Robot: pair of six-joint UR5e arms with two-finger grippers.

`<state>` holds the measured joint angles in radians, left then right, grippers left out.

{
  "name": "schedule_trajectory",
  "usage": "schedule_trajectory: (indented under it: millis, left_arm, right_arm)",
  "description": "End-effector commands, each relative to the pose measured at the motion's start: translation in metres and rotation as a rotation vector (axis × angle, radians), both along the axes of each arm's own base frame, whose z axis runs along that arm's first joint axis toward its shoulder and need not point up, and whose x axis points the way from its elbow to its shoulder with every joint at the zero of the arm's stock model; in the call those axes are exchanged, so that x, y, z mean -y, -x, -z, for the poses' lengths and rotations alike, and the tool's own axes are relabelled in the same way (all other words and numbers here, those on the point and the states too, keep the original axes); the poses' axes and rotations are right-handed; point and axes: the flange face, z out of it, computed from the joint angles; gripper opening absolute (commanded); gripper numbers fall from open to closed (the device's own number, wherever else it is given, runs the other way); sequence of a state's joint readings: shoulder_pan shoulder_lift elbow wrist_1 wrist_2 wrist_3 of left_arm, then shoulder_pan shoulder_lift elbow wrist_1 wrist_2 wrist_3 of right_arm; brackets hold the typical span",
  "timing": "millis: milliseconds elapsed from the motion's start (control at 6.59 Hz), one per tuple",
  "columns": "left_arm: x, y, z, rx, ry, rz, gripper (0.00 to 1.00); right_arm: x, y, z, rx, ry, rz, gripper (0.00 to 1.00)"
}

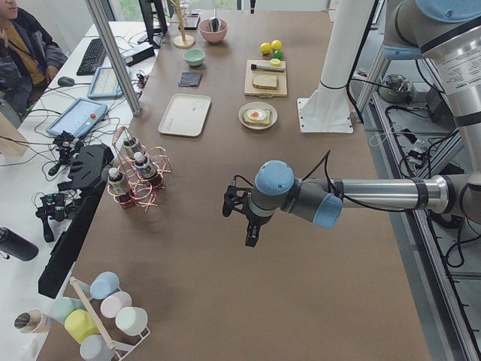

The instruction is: Make sandwich and place on tray

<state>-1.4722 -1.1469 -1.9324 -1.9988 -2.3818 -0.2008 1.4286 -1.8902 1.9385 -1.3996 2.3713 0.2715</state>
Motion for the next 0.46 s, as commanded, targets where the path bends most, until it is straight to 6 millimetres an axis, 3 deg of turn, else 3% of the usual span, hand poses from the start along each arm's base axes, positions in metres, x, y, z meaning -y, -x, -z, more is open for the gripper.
schedule_trajectory:
  millis: [0,303]
  left_arm:
    - [-0.009,0.007,-0.016,0.019,0.018,0.005,0.97]
    - [0.003,0.007,-0.017,0.014,0.103,0.014,0.97]
  right_arm:
    - [0.001,-0.001,-0.023,-0.006,-0.045,0.033,1.0]
    - [0.002,-0.008,-0.021,0.001,-0.065,0.012,1.0]
